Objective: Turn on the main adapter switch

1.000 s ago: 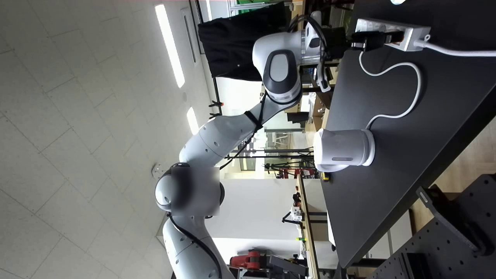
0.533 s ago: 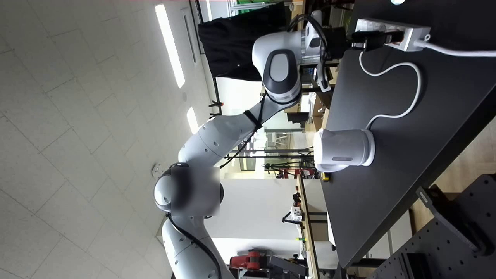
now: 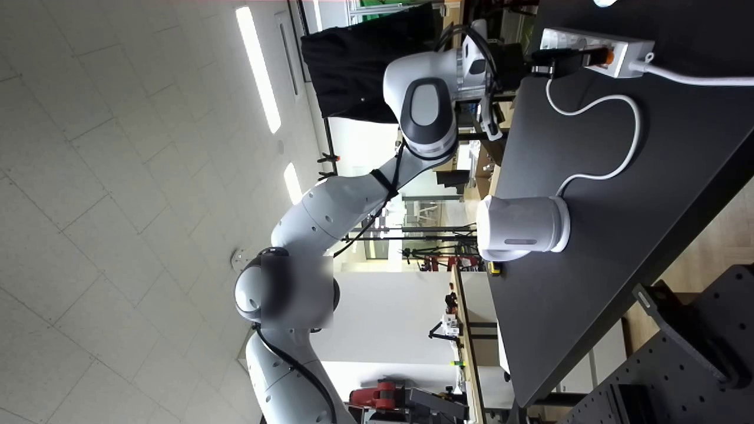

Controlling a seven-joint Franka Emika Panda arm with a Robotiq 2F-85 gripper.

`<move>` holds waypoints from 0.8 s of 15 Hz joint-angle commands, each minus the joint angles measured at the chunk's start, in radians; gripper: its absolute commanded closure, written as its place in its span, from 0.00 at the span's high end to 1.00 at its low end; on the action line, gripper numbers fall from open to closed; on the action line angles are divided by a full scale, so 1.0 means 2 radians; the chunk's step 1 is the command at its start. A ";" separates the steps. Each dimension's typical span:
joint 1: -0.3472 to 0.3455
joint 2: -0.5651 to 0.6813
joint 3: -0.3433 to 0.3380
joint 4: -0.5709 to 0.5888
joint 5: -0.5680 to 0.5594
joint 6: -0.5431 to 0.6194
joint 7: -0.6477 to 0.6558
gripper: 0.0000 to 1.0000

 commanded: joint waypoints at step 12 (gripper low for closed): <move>-0.029 0.003 0.021 0.006 0.016 0.008 0.004 0.00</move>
